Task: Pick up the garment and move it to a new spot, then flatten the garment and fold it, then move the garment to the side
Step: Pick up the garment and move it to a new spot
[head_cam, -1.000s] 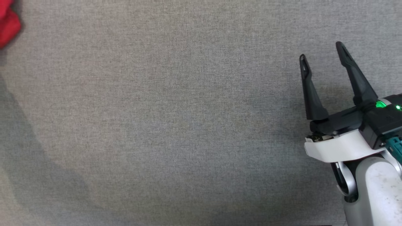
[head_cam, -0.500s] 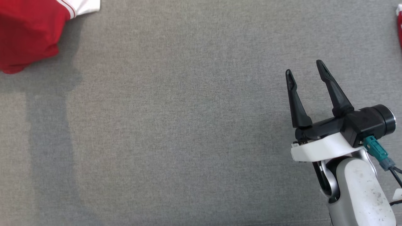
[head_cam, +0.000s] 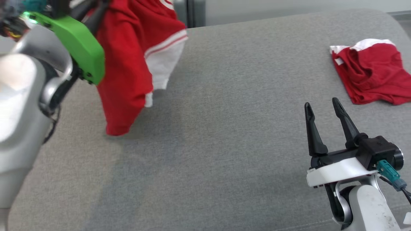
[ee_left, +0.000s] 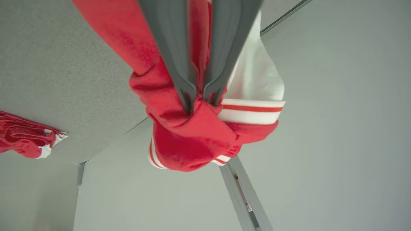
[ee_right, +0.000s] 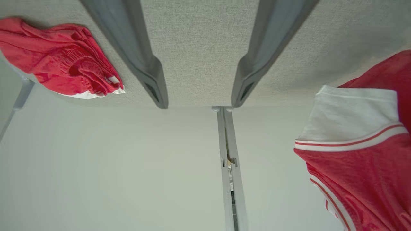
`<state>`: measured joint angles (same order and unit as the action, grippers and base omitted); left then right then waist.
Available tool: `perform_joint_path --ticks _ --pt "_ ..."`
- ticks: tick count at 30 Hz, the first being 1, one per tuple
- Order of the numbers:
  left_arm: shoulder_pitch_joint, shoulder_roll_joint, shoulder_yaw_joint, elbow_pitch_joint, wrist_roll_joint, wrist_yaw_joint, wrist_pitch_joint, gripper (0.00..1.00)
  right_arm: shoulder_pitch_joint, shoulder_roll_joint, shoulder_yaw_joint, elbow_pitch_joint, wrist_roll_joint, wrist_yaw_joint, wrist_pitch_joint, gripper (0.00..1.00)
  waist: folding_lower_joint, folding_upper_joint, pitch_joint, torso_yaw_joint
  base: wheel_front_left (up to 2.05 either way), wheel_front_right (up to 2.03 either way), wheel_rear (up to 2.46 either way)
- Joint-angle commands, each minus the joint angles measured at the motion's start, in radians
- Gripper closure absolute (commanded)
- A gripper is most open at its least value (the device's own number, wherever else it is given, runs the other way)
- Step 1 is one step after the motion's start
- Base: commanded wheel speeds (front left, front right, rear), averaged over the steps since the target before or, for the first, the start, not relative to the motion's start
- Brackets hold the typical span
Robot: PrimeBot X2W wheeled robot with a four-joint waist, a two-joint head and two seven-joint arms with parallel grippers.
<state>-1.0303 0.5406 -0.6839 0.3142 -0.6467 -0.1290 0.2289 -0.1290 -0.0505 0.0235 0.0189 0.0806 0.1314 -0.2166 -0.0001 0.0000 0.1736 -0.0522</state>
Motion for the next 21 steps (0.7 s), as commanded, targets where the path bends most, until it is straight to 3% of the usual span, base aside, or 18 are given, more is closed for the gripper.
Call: perform_joint_path --ticks 1,8,14,20,21 --pt "0.035 -0.022 -0.016 -0.028 -0.023 -0.001 -0.003 1.0 0.013 0.0 -0.003 0.005 0.013 -0.001 -0.009 0.0 0.0001 0.0 -0.06 -0.093 0.0 0.0 0.0" --pt "0.188 -0.157 -0.08 -0.066 -0.112 0.003 -0.057 1.0 -0.003 0.0 0.011 0.027 0.051 -0.001 -0.026 0.0 0.0001 0.0 0.003 -0.141 0.0 0.0 0.0" --pt "0.307 -0.259 -0.11 0.118 -0.174 0.004 -0.125 1.0 -0.051 0.0 0.059 0.056 0.087 -0.001 -0.042 0.0 0.0001 0.0 0.075 -0.191 0.0 0.0 0.0" --pt "0.276 -0.289 -0.112 0.308 -0.141 0.01 -0.22 1.0 -0.08 0.0 0.076 0.078 0.098 -0.001 -0.049 0.0 0.0001 0.0 0.111 -0.216 0.0 0.0 0.0" --pt "0.267 -0.294 -0.115 0.337 -0.126 0.014 -0.242 0.8 -0.081 0.0 0.076 0.081 0.097 -0.001 -0.048 0.0 0.0001 0.0 0.112 -0.217 0.0 0.0 0.0"
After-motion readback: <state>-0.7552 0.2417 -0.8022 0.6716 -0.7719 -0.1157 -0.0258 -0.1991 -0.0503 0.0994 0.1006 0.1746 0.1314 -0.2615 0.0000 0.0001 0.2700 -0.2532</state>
